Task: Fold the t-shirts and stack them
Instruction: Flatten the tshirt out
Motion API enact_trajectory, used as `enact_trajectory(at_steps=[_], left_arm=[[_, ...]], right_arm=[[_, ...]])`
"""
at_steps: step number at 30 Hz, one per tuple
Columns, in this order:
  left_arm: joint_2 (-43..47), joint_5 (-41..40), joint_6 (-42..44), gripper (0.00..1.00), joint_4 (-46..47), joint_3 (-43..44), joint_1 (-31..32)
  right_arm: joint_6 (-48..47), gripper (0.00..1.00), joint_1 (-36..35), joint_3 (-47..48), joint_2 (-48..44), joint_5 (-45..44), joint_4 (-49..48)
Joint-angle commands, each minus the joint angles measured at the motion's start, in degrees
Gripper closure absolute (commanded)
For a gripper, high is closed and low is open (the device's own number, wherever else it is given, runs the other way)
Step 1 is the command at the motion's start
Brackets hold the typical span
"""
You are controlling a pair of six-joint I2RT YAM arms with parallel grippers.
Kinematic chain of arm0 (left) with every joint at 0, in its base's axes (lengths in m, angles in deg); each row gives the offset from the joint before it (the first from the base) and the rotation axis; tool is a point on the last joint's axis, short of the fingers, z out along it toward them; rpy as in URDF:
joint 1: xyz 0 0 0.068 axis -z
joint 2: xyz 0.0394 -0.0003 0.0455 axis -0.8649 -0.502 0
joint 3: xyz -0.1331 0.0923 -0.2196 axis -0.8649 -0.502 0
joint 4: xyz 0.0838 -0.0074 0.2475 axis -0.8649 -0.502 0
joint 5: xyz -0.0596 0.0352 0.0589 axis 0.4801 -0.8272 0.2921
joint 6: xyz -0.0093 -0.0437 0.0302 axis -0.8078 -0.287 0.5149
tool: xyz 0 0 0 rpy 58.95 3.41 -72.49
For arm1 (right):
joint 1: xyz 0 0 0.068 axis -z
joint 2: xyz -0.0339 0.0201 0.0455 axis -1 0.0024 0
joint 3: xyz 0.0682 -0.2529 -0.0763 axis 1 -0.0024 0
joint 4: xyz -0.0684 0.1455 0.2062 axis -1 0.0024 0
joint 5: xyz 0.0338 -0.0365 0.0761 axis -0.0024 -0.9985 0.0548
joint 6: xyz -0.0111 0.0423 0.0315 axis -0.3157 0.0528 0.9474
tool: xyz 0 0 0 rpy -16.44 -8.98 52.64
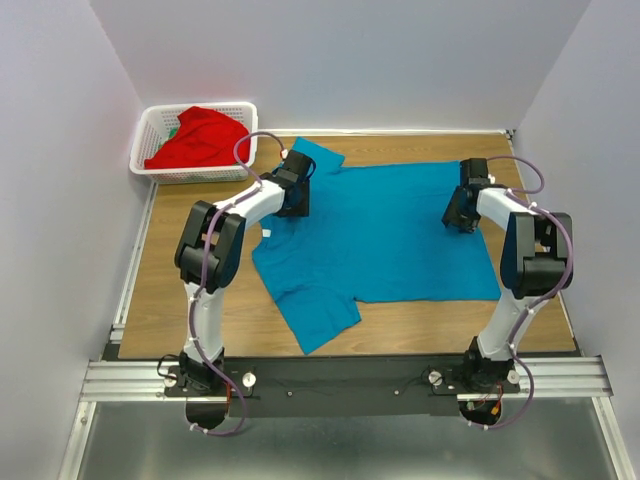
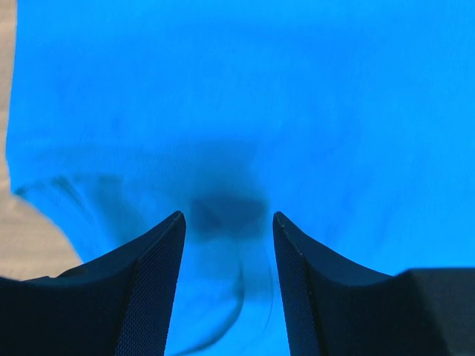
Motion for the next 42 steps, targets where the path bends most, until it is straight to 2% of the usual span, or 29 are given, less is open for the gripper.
enact_trajectory(at_steps=[1, 7, 12, 23, 28, 31, 35, 38, 40, 42], left_arm=[[-3.7, -1.8, 0.8, 0.42, -1.3, 3.9, -0.1], [-7.5, -1.5, 1.5, 0.43, -2.4, 6.2, -0.6], [-12.1, -0.8, 2.4, 0.43, -5.1, 12.0, -1.5], [-22.3, 0.2, 4.2, 0.43, -11.5, 30.6, -4.1], [-24.1, 0.5, 5.5, 0.41, -11.9, 37.2, -4.7], [-22.7, 0.2, 5.2, 0.37, -11.7, 38.2, -4.7], [-15.1, -0.6, 3.9, 0.27, -9.7, 35.1, -4.3], [-9.9, -2.0, 3.3, 0.25, -10.7, 33.2, -3.6], [-3.2, -4.4, 2.4, 0.25, -10.9, 28.3, -2.1], [5.2, -5.4, 1.4, 0.25, -9.4, 18.4, -1.0]], right_arm=[[-0.4, 0.48, -0.2, 1.8, 3.6, -3.1, 0.3], [-0.6, 0.48, -0.2, 4.0, 7.4, -3.4, 0.3], [-0.8, 0.48, -0.2, 6.2, 9.7, -3.4, 0.3], [0.0, 0.48, -0.1, 13.0, 14.5, -2.0, 0.3], [-0.6, 0.48, -0.1, 17.1, 15.9, -0.8, 0.3], [-1.6, 0.47, -0.1, 18.1, 13.4, 0.0, 0.5], [-2.1, 0.47, -0.2, 17.7, 7.5, 0.9, 2.3], [-2.0, 0.47, -0.2, 15.0, 2.9, 2.4, 3.7], [-1.7, 0.47, -0.2, 12.9, -2.4, 3.8, 5.3], [-1.6, 0.46, -0.2, 8.2, -8.3, 5.2, 6.3]])
